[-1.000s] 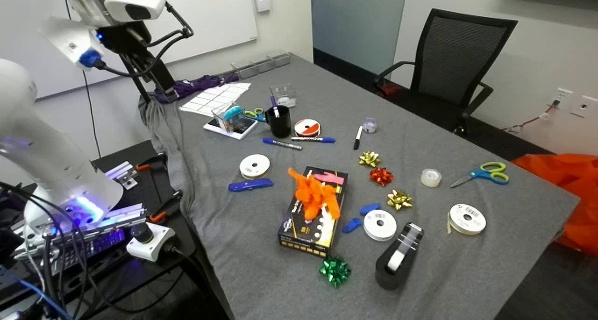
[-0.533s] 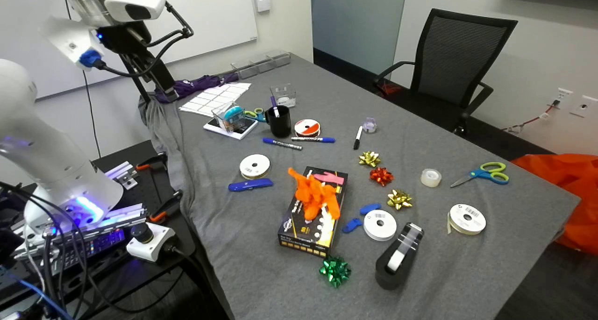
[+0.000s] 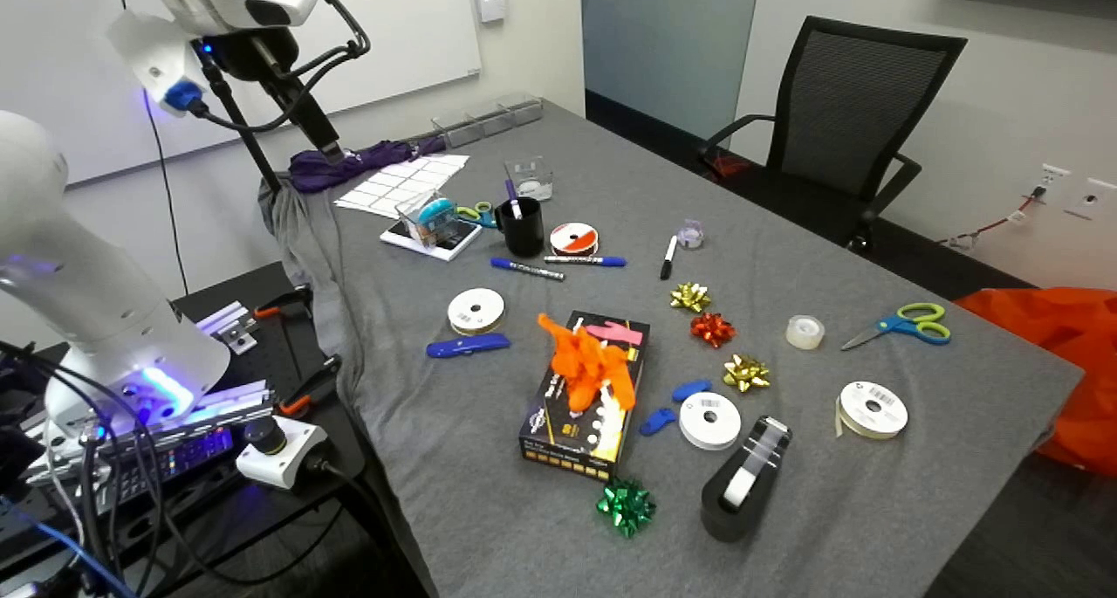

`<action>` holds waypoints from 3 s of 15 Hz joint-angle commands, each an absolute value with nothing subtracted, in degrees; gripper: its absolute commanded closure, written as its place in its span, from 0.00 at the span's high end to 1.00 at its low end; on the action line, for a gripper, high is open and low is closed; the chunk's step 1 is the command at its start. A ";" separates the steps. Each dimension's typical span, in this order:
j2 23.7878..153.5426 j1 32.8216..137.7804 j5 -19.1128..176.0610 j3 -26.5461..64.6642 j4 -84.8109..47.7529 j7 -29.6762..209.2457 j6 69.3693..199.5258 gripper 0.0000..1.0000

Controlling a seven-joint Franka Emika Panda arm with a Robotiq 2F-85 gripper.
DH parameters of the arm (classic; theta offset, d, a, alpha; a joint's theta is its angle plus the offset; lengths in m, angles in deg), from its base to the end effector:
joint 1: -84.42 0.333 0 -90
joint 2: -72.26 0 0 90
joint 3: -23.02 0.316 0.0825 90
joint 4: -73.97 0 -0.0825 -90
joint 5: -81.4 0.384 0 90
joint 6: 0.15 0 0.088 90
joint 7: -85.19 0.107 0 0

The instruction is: Put the black mug on top of the white disc.

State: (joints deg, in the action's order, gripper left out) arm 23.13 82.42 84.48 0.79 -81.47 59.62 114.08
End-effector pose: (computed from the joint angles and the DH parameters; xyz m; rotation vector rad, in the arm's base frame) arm 0.2901 -0.1255 0.4631 -2.8391 -0.1645 -0.3063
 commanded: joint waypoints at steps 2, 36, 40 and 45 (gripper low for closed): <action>30.17 82.26 88.01 3.08 -81.93 64.57 122.57 1.00; 73.57 81.80 100.80 19.87 -68.87 118.92 166.24 1.00; 81.86 83.63 85.98 15.13 -66.26 136.05 170.02 1.00; 87.13 89.38 71.63 8.04 -60.86 153.68 165.13 1.00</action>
State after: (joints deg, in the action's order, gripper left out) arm 84.37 86.38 74.42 10.18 -64.63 148.37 168.29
